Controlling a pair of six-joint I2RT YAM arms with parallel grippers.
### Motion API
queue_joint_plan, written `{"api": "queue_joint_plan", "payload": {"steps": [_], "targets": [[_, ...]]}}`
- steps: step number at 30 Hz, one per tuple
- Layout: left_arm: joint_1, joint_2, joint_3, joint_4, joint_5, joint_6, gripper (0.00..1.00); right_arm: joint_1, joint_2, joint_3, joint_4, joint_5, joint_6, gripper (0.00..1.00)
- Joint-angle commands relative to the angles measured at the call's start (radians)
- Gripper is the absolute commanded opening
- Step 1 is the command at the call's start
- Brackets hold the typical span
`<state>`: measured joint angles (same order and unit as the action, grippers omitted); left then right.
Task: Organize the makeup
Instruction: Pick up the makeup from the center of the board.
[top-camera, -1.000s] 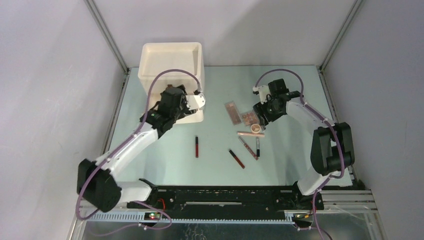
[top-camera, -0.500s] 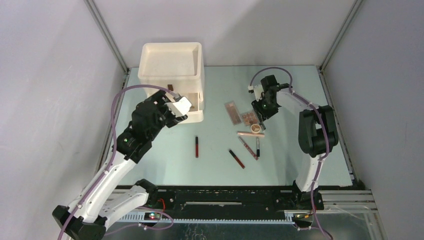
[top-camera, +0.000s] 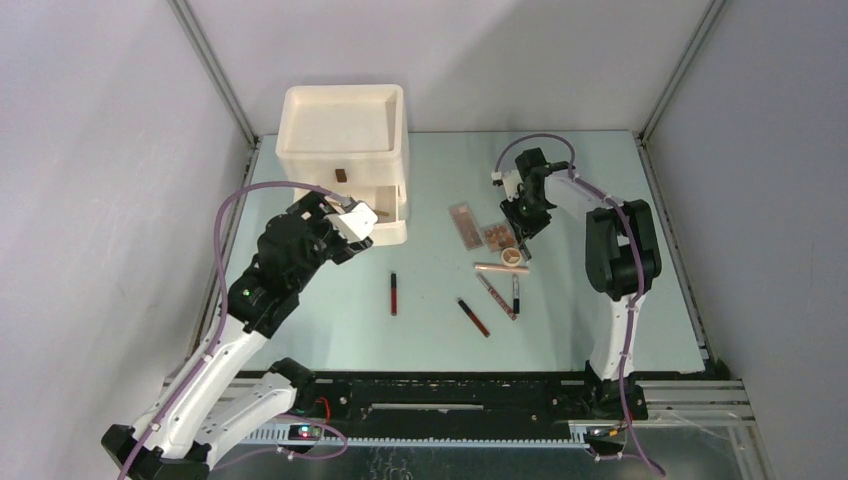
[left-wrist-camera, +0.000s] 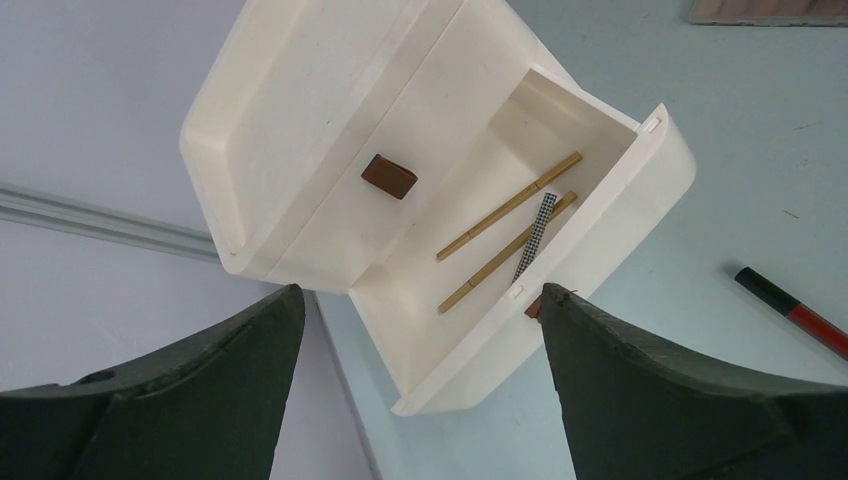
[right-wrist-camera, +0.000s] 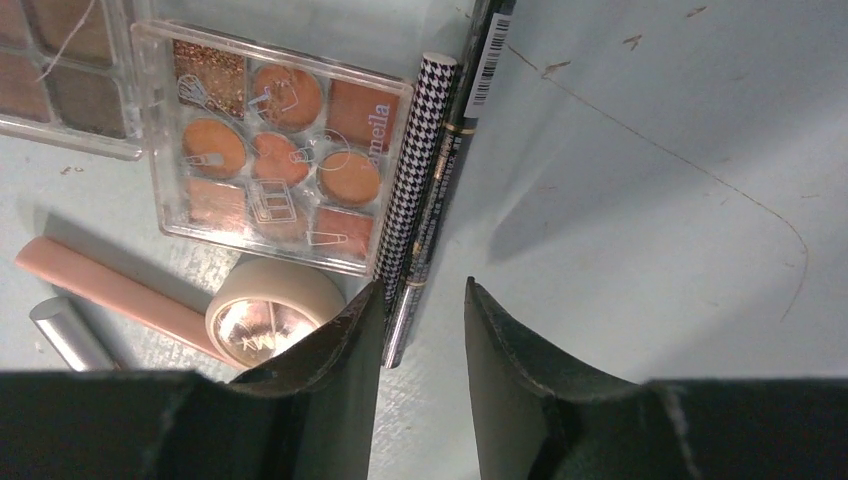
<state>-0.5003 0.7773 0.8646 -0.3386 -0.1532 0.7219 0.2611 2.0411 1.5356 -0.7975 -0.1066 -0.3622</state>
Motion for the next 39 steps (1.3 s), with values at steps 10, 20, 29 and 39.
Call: {"api": "queue_joint_plan", "payload": {"steps": [10, 20, 29, 39], "targets": [[0.006, -0.016, -0.018, 0.036, 0.015, -0.027, 0.92, -0.023, 0.027, 0.032, -0.020, -0.003, -0.020, 0.37], [0.006, -0.020, -0.018, 0.036, 0.010, -0.019, 0.93, -0.077, 0.034, 0.029, -0.044, -0.061, -0.025, 0.31], [0.006, -0.028, -0.015, 0.032, 0.010, -0.016, 0.93, -0.089, 0.033, -0.009, -0.023, -0.055, -0.035, 0.28], [0.006, -0.032, 0.013, 0.034, 0.048, -0.104, 0.97, -0.131, -0.137, -0.040, 0.063, -0.014, 0.003, 0.03]]}}
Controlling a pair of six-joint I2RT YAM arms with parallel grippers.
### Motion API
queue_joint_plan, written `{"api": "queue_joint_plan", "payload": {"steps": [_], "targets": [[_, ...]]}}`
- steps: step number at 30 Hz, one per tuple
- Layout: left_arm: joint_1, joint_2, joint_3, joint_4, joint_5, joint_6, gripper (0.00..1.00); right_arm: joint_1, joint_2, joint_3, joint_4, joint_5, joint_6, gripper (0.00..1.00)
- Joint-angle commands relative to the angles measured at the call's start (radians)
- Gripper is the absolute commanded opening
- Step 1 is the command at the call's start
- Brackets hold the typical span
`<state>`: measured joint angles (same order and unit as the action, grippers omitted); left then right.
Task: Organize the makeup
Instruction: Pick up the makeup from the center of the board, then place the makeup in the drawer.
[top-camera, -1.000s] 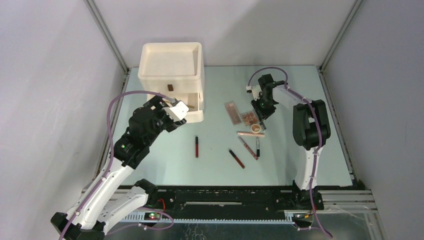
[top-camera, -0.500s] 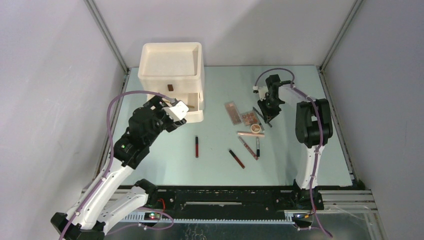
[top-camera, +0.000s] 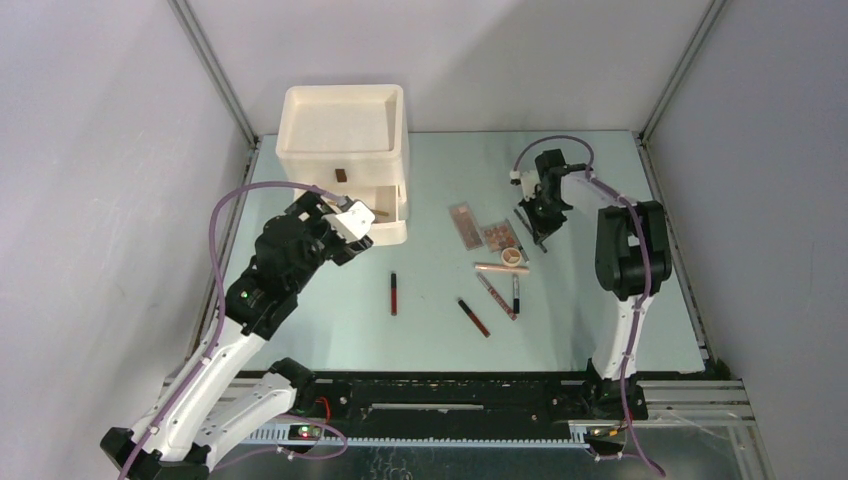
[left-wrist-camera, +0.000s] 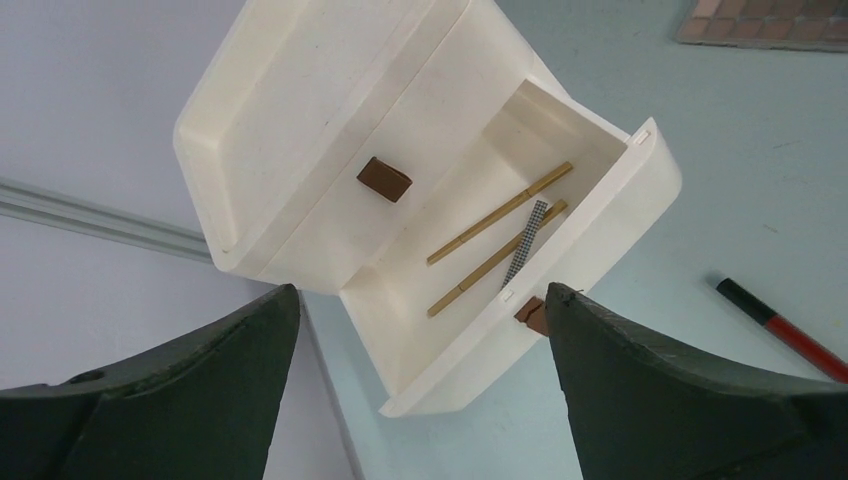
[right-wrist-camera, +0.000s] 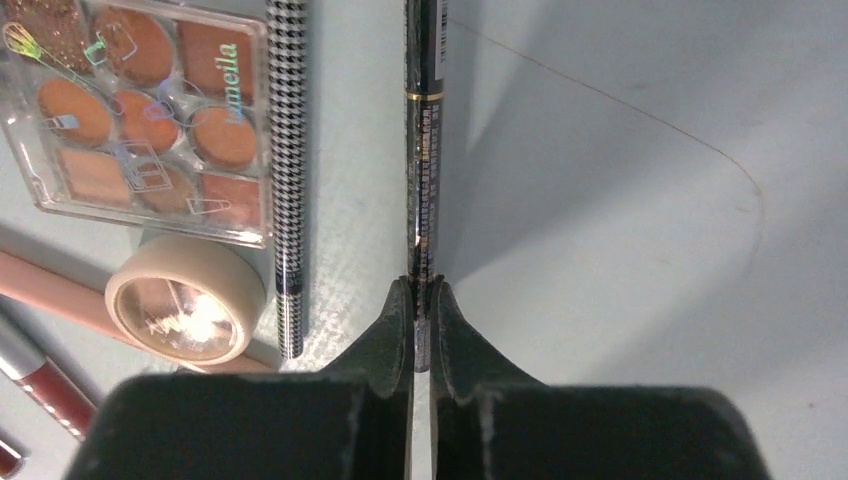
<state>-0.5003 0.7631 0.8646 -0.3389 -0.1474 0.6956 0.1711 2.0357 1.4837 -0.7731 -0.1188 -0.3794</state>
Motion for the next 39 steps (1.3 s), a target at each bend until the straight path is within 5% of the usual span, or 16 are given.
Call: {"api": "queue_joint_plan", "payload": {"steps": [1, 10, 19, 26, 39], "targets": [[0.006, -0.020, 0.016, 0.040, 0.054, -0.095, 0.98, -0.050, -0.155, 0.019, 0.039, -0.025, 0.034, 0.00], [0.006, 0.040, 0.114, 0.104, 0.414, -0.427, 1.00, -0.084, -0.547, 0.044, 0.118, -0.593, 0.189, 0.00], [0.006, 0.205, 0.252, 0.324, 0.762, -0.842, 0.99, 0.007, -0.699, -0.013, 0.367, -1.153, 0.374, 0.00], [-0.014, 0.330, 0.266, 0.642, 0.921, -1.144, 0.91, 0.184, -0.698, 0.016, 0.369, -1.260, 0.382, 0.00], [-0.070, 0.389, 0.225, 0.876, 0.993, -1.291, 0.75, 0.285, -0.671, 0.011, 0.318, -1.248, 0.320, 0.00]]}}
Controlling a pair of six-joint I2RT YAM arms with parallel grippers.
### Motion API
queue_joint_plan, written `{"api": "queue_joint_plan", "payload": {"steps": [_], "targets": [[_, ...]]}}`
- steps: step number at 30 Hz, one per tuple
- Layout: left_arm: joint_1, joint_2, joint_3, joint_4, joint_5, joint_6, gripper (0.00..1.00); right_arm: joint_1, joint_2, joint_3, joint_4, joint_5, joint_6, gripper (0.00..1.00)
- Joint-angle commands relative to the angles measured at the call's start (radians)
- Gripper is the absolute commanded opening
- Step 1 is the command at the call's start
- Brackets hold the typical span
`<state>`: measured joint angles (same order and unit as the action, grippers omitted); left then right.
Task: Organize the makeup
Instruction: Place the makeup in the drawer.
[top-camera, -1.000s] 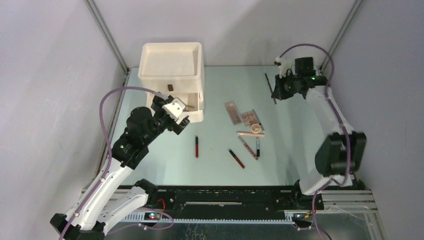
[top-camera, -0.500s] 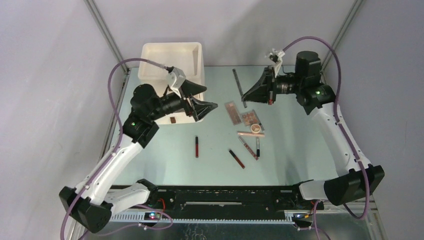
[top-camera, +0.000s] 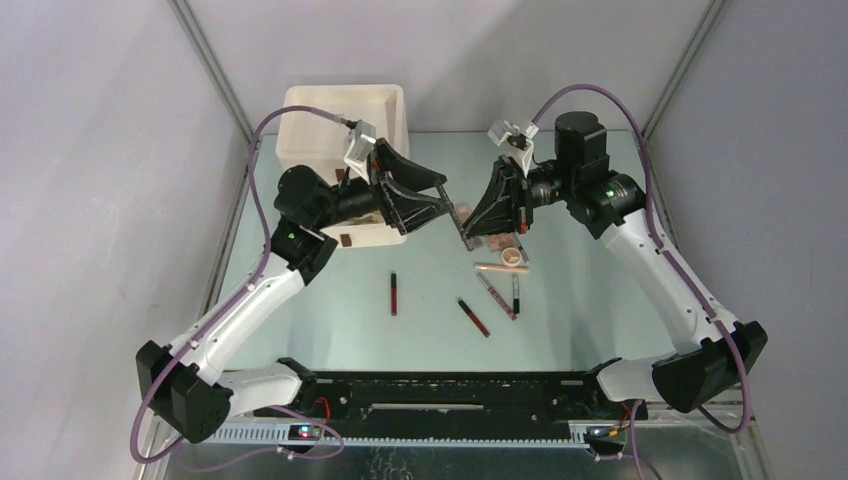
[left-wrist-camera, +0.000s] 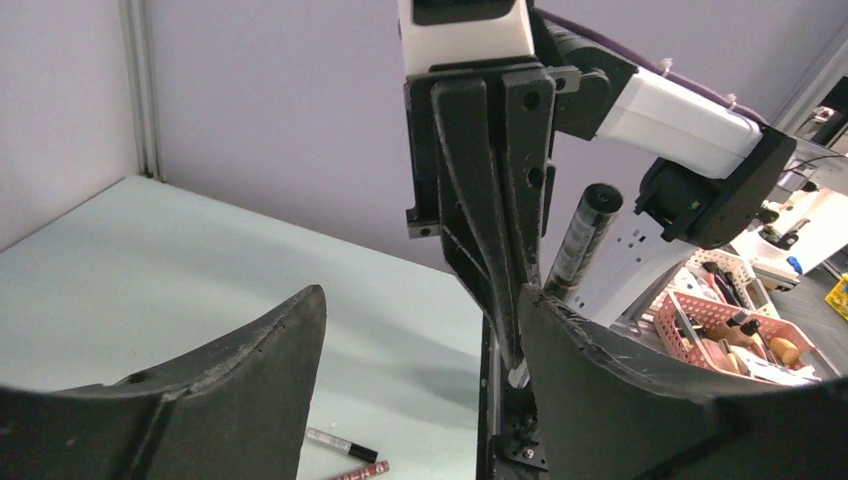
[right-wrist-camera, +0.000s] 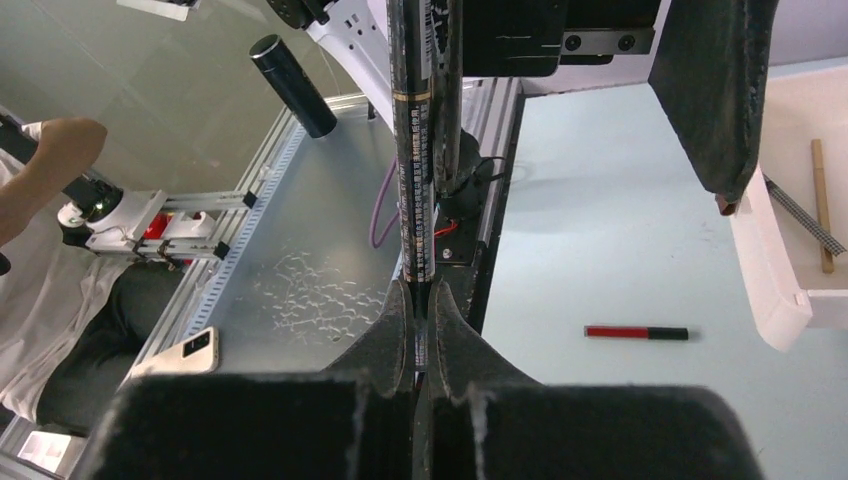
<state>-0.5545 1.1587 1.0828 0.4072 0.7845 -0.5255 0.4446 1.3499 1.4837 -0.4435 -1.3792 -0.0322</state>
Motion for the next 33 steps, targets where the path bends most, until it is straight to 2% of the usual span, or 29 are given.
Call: {"api": "queue_joint_plan", "payload": {"steps": [1, 7, 15, 26, 29, 33], "targets": [[-0.017, -0.003, 0.005, 0.140, 0.070, -0.074, 0.73, 0.015, 0.016, 0.012, -0.015, 0.014, -0.029, 0.00], [-0.028, -0.004, -0.013, 0.120, 0.078, -0.029, 0.69, 0.014, 0.014, 0.022, -0.008, -0.002, -0.017, 0.00], [-0.028, -0.035, -0.037, 0.029, 0.065, 0.096, 0.75, -0.045, -0.075, 0.019, -0.001, -0.031, -0.012, 0.00], [-0.070, -0.038, 0.000, 0.031, 0.117, 0.093, 0.78, -0.022, -0.045, 0.012, 0.010, 0.026, -0.005, 0.00], [-0.082, -0.016, 0.031, 0.032, 0.121, 0.078, 0.75, -0.001, -0.029, 0.015, 0.008, 0.029, -0.008, 0.00], [-0.084, 0.005, 0.050, 0.056, 0.129, 0.049, 0.66, 0.009, -0.016, 0.012, -0.001, 0.035, -0.018, 0.00]]}}
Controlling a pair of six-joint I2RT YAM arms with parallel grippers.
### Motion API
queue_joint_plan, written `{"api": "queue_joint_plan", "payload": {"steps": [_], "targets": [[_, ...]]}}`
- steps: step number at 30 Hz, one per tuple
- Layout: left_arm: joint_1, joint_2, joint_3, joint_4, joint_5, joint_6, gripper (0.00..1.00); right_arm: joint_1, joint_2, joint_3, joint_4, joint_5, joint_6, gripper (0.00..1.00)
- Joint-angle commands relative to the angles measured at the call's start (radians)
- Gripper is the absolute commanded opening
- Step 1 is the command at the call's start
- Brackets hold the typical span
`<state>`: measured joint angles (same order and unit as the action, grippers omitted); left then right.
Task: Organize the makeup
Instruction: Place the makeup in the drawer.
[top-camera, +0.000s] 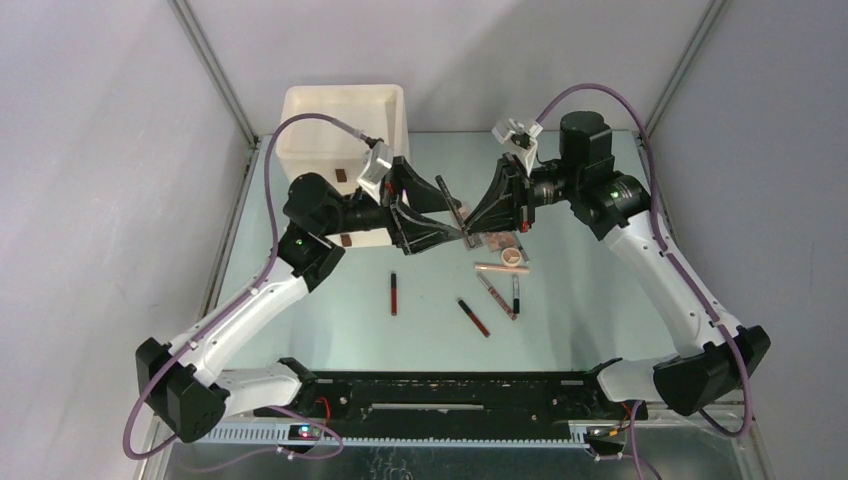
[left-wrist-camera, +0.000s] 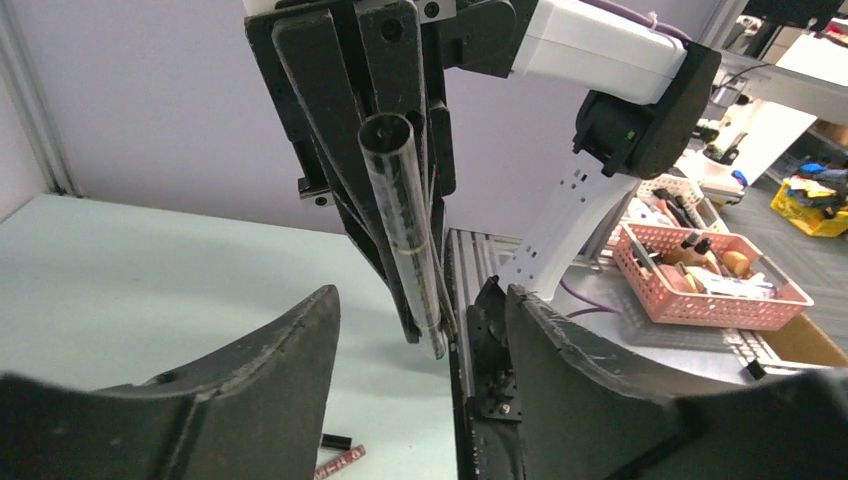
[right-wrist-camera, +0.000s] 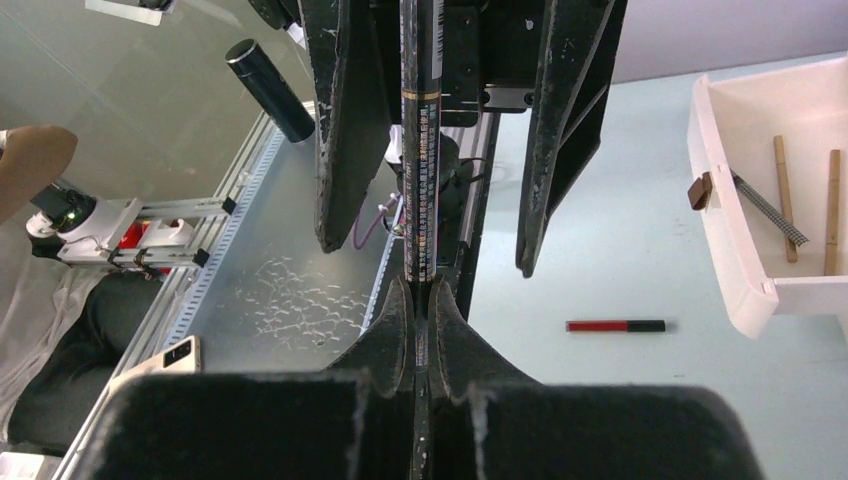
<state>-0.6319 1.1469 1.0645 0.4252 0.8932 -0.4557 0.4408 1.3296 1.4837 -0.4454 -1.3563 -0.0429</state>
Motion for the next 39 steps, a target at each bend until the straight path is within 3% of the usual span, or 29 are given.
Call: {"api": "queue_joint_plan", "payload": {"steps": [1, 9, 11, 12, 13, 16, 17, 19, 21, 23, 25, 29, 32, 35, 39], "targets": [[-0.006, 0.022, 0.068, 0.047, 0.022, -0.027, 0.63, 0.015, 0.008, 0.011, -0.004, 0.014, -0.013, 0.00], [-0.006, 0.053, 0.090, 0.080, 0.030, -0.050, 0.37, 0.027, 0.019, -0.008, -0.069, 0.033, -0.084, 0.00], [-0.005, 0.057, 0.100, 0.080, 0.042, -0.050, 0.30, 0.027, 0.019, -0.008, -0.098, 0.042, -0.114, 0.05], [-0.003, 0.056, 0.105, 0.081, 0.051, -0.049, 0.25, 0.025, 0.019, -0.006, -0.119, 0.056, -0.131, 0.12], [0.000, 0.053, 0.109, 0.082, 0.059, -0.050, 0.20, 0.022, 0.019, -0.003, -0.143, 0.070, -0.153, 0.26], [0.031, 0.028, 0.109, 0.068, 0.074, -0.039, 0.05, -0.003, 0.005, -0.003, -0.192, 0.119, -0.197, 0.89], [0.048, 0.012, 0.109, 0.034, 0.075, -0.014, 0.03, -0.017, -0.004, -0.002, -0.211, 0.134, -0.223, 0.99], [0.087, -0.030, 0.128, -0.129, 0.051, 0.122, 0.01, -0.052, -0.031, -0.005, -0.256, 0.164, -0.273, 1.00], [0.118, -0.073, 0.172, -0.410, -0.038, 0.381, 0.00, -0.089, -0.058, -0.018, -0.287, 0.185, -0.314, 1.00], [0.121, -0.117, 0.197, -0.647, -0.201, 0.662, 0.00, -0.127, -0.086, -0.048, -0.301, 0.202, -0.344, 1.00], [0.121, -0.156, 0.181, -0.747, -0.392, 0.859, 0.00, -0.154, -0.110, -0.067, -0.325, 0.230, -0.381, 1.00], [0.121, -0.182, 0.110, -0.815, -0.748, 1.221, 0.00, -0.167, -0.139, -0.087, -0.392, 0.302, -0.441, 1.00], [0.121, -0.173, 0.017, -0.767, -0.950, 1.407, 0.00, -0.167, -0.158, -0.116, -0.403, 0.337, -0.455, 1.00], [0.136, -0.133, -0.067, -0.684, -1.063, 1.538, 0.00, -0.168, -0.168, -0.142, -0.403, 0.376, -0.450, 1.00], [0.170, -0.033, -0.062, -0.661, -1.122, 1.604, 0.00, -0.168, -0.163, -0.172, -0.404, 0.408, -0.436, 1.00]]}}
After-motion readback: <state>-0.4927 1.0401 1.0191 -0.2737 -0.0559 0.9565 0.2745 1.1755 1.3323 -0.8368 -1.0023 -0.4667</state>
